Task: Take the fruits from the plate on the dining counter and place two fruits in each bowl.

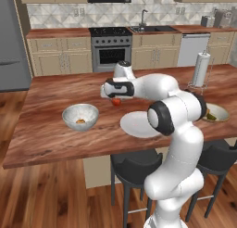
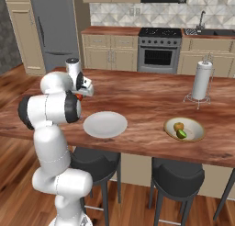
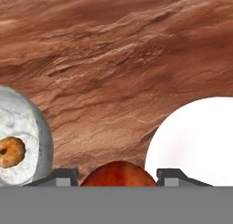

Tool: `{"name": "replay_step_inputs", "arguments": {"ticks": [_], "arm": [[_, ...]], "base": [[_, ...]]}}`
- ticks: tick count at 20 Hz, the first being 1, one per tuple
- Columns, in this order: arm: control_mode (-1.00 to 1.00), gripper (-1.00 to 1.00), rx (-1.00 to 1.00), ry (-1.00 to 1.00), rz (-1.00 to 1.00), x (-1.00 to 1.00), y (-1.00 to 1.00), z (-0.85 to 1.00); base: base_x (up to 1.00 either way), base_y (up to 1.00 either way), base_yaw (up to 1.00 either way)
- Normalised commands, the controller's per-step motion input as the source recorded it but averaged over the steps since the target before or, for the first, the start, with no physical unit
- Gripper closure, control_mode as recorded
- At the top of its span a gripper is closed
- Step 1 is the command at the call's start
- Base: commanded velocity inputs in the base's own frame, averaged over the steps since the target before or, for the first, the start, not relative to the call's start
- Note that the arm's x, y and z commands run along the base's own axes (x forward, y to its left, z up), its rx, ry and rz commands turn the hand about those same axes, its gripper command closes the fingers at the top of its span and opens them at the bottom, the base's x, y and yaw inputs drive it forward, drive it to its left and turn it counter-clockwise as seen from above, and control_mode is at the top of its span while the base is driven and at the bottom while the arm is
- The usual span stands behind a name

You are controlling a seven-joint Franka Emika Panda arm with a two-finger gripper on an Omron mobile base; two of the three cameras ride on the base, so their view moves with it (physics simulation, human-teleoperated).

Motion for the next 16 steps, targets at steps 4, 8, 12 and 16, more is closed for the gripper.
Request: {"name": "replay_step_inputs", "arguments": {"ticks": [4, 8, 12, 16], "arm": [[-1.0, 1.0, 0.0, -0.09, 0.08, 0.0, 1.0, 0.44], [-1.0, 1.0, 0.04, -0.09, 0.05, 0.0, 0.65, 0.52], [-1.0, 1.0, 0.0, 0.02, 0.0, 0.01, 0.66, 0.01], [-1.0, 1.0, 0.0, 0.0, 0.0, 0.0, 0.37, -0.45]], "base": [[0.0, 0.0, 0.0], [0.0, 0.0, 0.0], [0.0, 0.0, 0.0], [0.0, 0.0, 0.0]]}}
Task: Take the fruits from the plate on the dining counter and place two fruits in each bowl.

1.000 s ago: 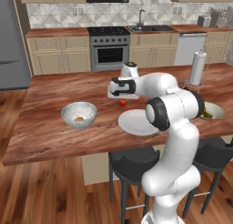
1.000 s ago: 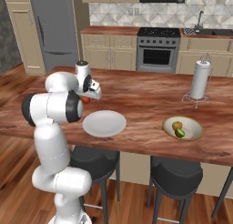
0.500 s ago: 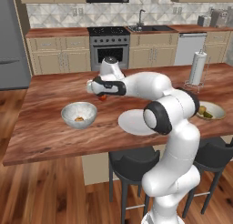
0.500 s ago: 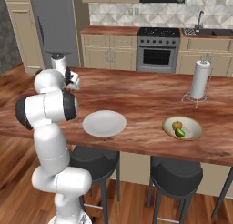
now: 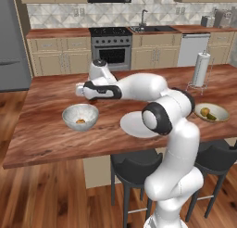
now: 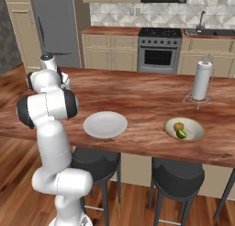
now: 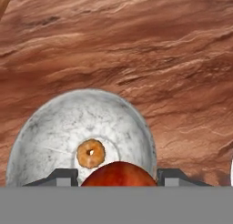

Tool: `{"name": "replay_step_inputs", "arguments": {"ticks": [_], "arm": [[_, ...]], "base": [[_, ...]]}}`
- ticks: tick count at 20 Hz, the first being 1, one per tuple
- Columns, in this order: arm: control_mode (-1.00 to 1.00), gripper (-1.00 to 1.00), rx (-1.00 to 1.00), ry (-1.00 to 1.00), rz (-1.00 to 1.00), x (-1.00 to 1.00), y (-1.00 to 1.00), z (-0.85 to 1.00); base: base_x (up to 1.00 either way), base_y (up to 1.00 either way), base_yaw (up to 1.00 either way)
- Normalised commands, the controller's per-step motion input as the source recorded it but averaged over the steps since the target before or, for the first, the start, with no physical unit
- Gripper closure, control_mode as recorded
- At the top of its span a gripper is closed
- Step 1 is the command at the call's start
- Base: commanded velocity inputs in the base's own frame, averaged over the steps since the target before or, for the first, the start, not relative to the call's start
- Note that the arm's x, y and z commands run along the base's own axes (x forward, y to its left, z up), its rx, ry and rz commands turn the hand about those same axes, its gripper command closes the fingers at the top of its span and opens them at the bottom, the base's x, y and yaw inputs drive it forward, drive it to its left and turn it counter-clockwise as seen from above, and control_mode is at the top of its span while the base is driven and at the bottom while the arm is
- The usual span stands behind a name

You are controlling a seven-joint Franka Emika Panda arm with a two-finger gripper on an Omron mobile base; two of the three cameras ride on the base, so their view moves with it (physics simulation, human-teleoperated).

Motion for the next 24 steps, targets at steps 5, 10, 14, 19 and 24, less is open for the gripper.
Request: {"name": "replay_step_inputs", "arguments": {"ticks": [5, 10, 14, 19, 24], "arm": [[-1.0, 1.0, 0.0, 0.0, 0.0, 0.0, 0.04, -0.26], [-1.0, 1.0, 0.0, 0.0, 0.0, 0.0, 0.0, -0.34], [-1.0, 1.0, 0.0, 0.0, 0.0, 0.0, 0.0, -0.44], [-1.0, 1.0, 0.0, 0.0, 0.0, 0.0, 0.0, -0.29], [-1.0, -1.0, 0.0, -0.04, 0.0, 0.08, 0.2, 0.0]], "base": [[0.0, 0.0, 0.0], [0.0, 0.0, 0.0], [0.0, 0.0, 0.0], [0.0, 0.0, 0.0], [0.0, 0.0, 0.0]]}}
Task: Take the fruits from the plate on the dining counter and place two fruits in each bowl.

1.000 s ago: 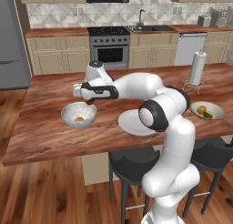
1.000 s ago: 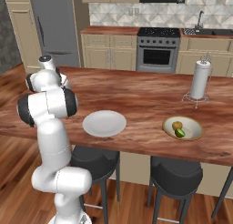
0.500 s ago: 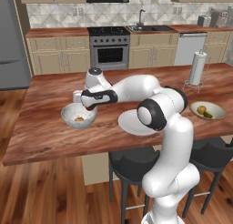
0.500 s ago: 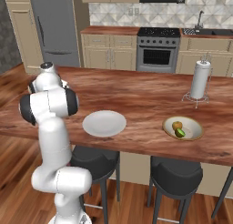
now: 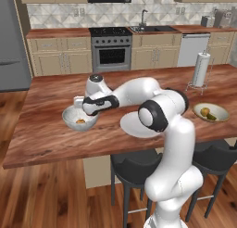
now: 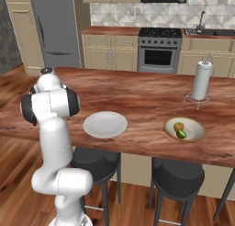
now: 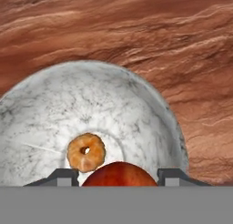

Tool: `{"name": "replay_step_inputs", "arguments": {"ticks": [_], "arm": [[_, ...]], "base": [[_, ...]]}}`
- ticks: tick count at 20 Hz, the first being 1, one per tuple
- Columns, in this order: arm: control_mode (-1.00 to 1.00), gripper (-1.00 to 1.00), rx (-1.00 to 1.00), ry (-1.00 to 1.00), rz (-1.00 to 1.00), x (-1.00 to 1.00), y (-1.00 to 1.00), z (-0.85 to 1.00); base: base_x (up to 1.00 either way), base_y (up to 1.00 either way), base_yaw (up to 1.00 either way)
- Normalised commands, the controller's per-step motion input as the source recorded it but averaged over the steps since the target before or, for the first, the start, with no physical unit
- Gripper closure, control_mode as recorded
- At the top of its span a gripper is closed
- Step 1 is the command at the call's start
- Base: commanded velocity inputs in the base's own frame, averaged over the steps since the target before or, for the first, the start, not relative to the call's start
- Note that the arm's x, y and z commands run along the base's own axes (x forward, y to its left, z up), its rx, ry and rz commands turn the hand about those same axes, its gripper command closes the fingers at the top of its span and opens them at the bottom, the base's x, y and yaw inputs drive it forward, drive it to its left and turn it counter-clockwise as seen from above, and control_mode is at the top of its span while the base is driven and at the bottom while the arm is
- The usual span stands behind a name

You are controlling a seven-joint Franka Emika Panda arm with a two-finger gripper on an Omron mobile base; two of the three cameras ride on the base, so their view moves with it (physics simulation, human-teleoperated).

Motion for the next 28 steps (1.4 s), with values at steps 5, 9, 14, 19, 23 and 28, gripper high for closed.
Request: {"name": "replay_step_inputs", "arguments": {"ticks": [5, 9, 14, 19, 23, 28], "arm": [[-1.0, -1.0, 0.0, -0.01, 0.0, 0.29, 0.3, 0.0], [-1.0, -1.0, 0.0, 0.0, 0.0, 0.29, 0.13, 0.0], [-1.0, -1.0, 0.0, 0.0, -0.01, 0.09, -0.13, 0.0], [-1.0, -1.0, 0.02, 0.0, -0.01, -0.35, -0.94, 0.1], [-1.0, -1.0, 0.04, 0.0, 0.0, -0.43, -1.0, 0.09], [-1.0, -1.0, 0.05, 0.0, 0.0, -0.58, -1.0, 0.09]], "base": [[0.0, 0.0, 0.0], [0.0, 0.0, 0.0], [0.0, 0.0, 0.0], [0.0, 0.0, 0.0], [0.0, 0.0, 0.0], [0.0, 0.0, 0.0]]}}
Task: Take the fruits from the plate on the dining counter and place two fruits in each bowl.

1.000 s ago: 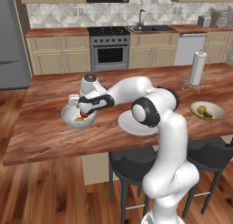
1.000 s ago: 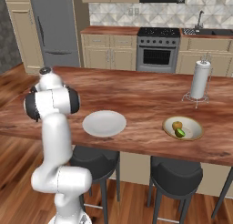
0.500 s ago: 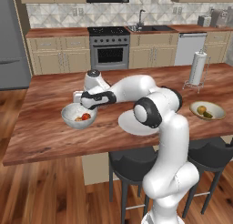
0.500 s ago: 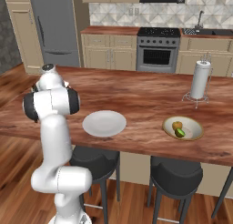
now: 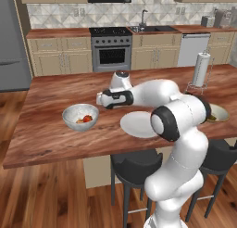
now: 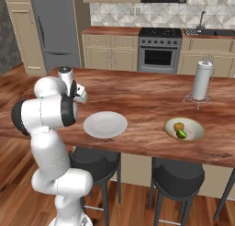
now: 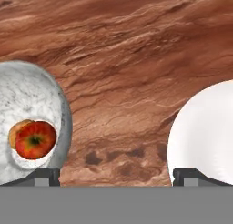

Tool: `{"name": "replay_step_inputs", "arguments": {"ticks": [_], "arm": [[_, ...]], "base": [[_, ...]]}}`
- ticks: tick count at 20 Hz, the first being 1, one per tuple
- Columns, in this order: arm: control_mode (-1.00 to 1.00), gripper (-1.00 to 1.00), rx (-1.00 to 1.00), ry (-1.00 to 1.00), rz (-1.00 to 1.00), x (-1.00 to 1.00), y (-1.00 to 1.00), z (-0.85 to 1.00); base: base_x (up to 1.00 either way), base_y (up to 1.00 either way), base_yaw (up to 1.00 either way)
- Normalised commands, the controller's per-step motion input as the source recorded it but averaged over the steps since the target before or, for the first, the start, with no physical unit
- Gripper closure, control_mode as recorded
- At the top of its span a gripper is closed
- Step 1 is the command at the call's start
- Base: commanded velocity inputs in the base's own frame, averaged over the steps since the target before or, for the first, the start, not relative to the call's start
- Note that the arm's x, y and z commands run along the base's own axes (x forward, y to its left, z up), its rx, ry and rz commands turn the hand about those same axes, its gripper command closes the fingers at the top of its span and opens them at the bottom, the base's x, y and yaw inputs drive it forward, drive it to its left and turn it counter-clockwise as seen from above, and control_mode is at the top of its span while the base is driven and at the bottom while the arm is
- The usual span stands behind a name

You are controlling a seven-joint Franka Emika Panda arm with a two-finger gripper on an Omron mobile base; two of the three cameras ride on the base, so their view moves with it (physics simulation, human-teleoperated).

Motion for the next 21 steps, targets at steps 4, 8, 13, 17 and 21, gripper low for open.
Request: {"name": "replay_step_inputs", "arguments": {"ticks": [4, 8, 13, 17, 21], "arm": [[-1.0, -1.0, 0.05, 0.02, 0.0, -0.72, -1.0, 0.01], [-1.0, -1.0, 0.05, 0.07, 0.0, -0.79, -0.98, 0.11], [-1.0, -1.0, 0.03, 0.14, 0.0, -0.66, -0.65, 0.46], [-1.0, -1.0, 0.0, 0.18, 0.0, -0.69, -0.21, 0.67], [-1.0, -1.0, 0.0, 0.22, 0.0, -0.73, -0.04, 0.76]], "base": [[0.0, 0.0, 0.0], [0.0, 0.0, 0.0], [0.0, 0.0, 0.0], [0.0, 0.0, 0.0], [0.0, 0.0, 0.0]]}}
